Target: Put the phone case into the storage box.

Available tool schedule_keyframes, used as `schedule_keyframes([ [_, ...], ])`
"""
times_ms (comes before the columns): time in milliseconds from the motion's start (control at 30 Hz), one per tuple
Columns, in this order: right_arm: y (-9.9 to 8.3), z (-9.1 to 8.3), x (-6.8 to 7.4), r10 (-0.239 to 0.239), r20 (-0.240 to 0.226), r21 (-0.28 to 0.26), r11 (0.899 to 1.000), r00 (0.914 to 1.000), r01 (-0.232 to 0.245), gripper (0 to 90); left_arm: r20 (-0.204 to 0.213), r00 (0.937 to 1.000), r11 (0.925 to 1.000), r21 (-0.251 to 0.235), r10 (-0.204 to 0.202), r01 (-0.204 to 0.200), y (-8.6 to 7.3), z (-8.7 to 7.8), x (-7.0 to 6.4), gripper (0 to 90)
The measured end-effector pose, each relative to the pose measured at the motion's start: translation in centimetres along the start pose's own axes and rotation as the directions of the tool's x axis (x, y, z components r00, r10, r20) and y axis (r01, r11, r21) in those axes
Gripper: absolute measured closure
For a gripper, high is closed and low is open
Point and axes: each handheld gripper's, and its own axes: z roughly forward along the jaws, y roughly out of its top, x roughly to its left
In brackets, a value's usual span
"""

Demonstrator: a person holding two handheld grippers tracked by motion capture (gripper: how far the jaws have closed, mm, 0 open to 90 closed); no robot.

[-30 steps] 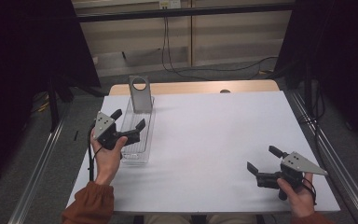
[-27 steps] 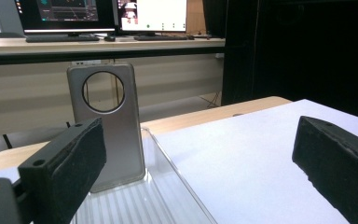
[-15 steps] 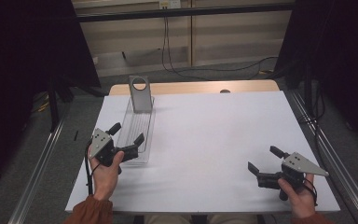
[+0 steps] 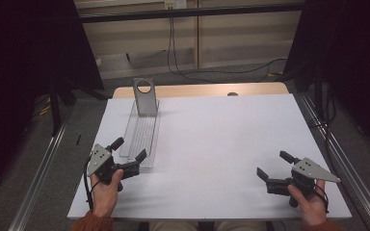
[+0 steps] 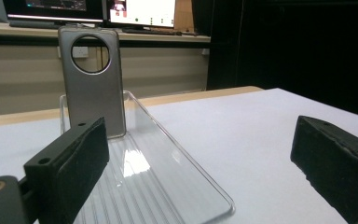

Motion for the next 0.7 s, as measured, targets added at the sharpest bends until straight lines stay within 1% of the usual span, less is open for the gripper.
schedule_keyframes([
  [67,0.0,0.0,0.0,0.0,0.001,0.0,1.0,1.0,0.0,0.0,-0.007,1.0,1.0,0.002,0.0,0.0,-0.1,-0.2,0.1,4.3],
  [133,0.0,0.0,0.0,0.0,0.002,0.001,1.0,1.0,0.0,0.0,-0.011,0.9996,0.9997,0.002,-0.026,0.026,-0.2,-0.6,0.1,4.1],
  [167,0.0,0.0,0.0,0.0,0.002,0.001,1.0,1.0,0.0,0.0,-0.01,0.9998,0.9999,0.004,-0.016,0.016,-0.3,-0.7,0.2,4.1],
  [200,0.0,0.0,0.0,0.0,0.001,0.001,1.0,1.0,0.0,0.0,-0.009,1.0,0.9998,0.021,-0.002,0.002,-0.5,-1.0,0.3,4.1],
  [233,-0.1,0.0,0.0,0.001,0.003,0.002,1.0,1.0,-0.001,0.0,-0.013,0.9999,0.9996,0.028,0.001,-0.001,-0.7,-1.2,0.5,4.2],
  [267,-0.1,-0.1,0.0,0.005,0.006,0.004,1.0,1.0,-0.005,0.0,-0.022,0.9995,0.9996,0.017,-0.024,0.024,-1.1,-1.5,0.8,4.2],
  [300,-0.1,-0.1,-0.1,0.002,0.006,0.004,1.0,1.0,-0.002,0.0,-0.022,0.9995,0.9996,0.017,-0.024,0.024,-1.1,-1.5,0.8,4.2],
  [333,-0.1,-0.2,-0.1,0.005,0.007,0.004,1.0,1.0,-0.005,0.0,-0.019,0.9996,0.9994,0.029,-0.018,0.019,-1.1,-1.7,0.9,4.2],
  [400,-0.1,-0.2,-0.1,0.003,0.009,0.0,1.0,1.0,-0.003,0.0,-0.034,0.999,0.9993,0.023,-0.028,0.028,-1.3,-2.1,1.1,4.2],
  [467,-0.1,-0.2,-0.1,0.003,0.009,0.005,1.0,1.0,-0.003,0.0,-0.038,0.9989,0.9988,0.039,-0.027,0.029,-1.8,-2.7,1.1,4.0],
  [500,-0.1,-0.2,-0.1,0.003,0.009,0.005,1.0,1.0,-0.003,0.0,-0.038,0.9989,0.9988,0.039,-0.027,0.029,-1.8,-2.7,1.1,3.9],
  [533,-0.1,-0.1,-0.2,0.004,0.011,0.004,1.0,0.9999,-0.004,0.0,-0.02,0.9994,0.9985,0.048,-0.026,0.027,-1.9,-3.0,1.3,3.7],
  [600,-0.1,-0.1,-0.1,0.002,0.012,0.003,1.0,0.9999,-0.002,0.0,-0.026,0.9992,0.9985,0.045,-0.029,0.03,-1.8,-3.1,1.3,4.1],
  [633,-0.1,-0.1,-0.1,0.002,0.014,0.002,1.0,0.9999,-0.002,0.0,-0.056,0.9977,0.9984,0.04,-0.038,0.041,-1.9,-3.4,1.2,3.9],
  [700,-0.1,-0.2,-0.2,0.001,0.015,0.004,1.0,0.9999,-0.001,0.0,-0.053,0.9983,0.9983,0.052,-0.023,0.026,-2.1,-3.7,1.1,3.8],
])
